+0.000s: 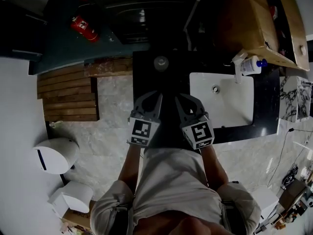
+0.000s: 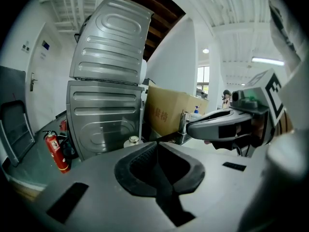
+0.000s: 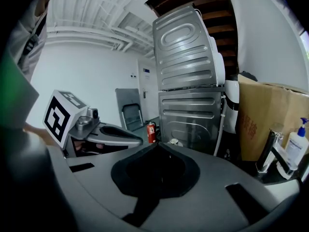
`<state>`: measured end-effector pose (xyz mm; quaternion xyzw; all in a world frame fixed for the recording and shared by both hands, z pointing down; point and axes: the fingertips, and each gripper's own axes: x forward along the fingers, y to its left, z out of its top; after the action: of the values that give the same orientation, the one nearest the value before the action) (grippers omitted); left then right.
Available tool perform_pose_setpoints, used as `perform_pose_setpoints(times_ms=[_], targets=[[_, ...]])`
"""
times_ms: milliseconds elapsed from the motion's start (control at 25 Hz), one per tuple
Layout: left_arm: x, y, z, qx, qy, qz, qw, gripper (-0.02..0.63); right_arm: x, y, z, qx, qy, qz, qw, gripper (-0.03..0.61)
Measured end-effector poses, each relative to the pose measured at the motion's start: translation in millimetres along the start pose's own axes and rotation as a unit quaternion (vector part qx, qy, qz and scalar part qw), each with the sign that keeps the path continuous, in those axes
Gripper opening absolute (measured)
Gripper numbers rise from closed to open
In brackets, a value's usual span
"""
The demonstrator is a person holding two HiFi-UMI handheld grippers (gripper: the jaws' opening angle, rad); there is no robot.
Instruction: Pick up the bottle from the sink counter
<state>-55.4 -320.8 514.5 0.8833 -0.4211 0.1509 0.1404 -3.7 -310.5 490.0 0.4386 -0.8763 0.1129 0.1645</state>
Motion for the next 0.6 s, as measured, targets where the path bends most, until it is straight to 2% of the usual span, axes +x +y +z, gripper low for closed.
perform_pose_setpoints(times_ms=[600], targets=[[42,33,-26,0.003,0.025,-0.012,0.9996,0.005,41,-10,-21,0.013,0.022,-0.019,0.999,-0.006]])
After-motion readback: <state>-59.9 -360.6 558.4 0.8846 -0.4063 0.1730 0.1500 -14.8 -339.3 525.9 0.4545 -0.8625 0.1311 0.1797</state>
